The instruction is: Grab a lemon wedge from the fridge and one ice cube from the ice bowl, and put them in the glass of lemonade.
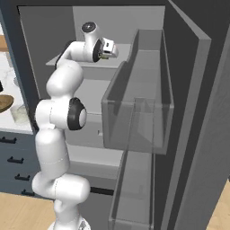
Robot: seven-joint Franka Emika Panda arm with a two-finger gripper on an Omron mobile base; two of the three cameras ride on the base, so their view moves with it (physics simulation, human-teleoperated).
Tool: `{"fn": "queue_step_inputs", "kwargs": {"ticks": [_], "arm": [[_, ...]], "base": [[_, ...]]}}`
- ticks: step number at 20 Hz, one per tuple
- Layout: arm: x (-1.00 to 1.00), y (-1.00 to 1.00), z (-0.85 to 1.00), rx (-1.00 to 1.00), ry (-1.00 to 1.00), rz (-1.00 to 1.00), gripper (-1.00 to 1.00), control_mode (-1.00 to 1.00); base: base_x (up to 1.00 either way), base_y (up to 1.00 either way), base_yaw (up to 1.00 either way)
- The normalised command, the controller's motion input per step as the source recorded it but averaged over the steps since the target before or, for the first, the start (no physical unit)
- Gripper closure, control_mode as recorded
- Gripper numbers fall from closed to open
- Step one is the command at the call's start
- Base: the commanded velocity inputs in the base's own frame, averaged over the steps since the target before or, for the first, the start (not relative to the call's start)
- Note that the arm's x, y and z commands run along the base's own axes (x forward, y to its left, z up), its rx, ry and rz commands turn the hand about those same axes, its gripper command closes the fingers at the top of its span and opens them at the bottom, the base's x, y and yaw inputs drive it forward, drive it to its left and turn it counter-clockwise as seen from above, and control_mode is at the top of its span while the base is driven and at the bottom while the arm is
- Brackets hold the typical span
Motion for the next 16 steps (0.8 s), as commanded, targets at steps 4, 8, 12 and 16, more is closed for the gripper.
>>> {"fn": "queue_step_inputs", "kwargs": {"ticks": [4, 8, 12, 16], "arm": [[-0.86, 0.00, -0.68, -0.07, 0.03, -0.02, 1.00, -1.00], [-1.00, 0.11, -0.71, -0.08, -0.11, -0.01, 1.00, -1.00], [-1.00, 0.16, -0.18, -0.01, -0.15, 0.00, 1.00, -1.00], [-1.00, 0.09, 0.03, 0.02, -0.01, 0.00, 1.00, -1.00]], "base": [[0.00, 0.00, 0.00], [0.00, 0.00, 0.00], [0.00, 0.00, 0.00], [0.00, 0.00, 0.00]]}}
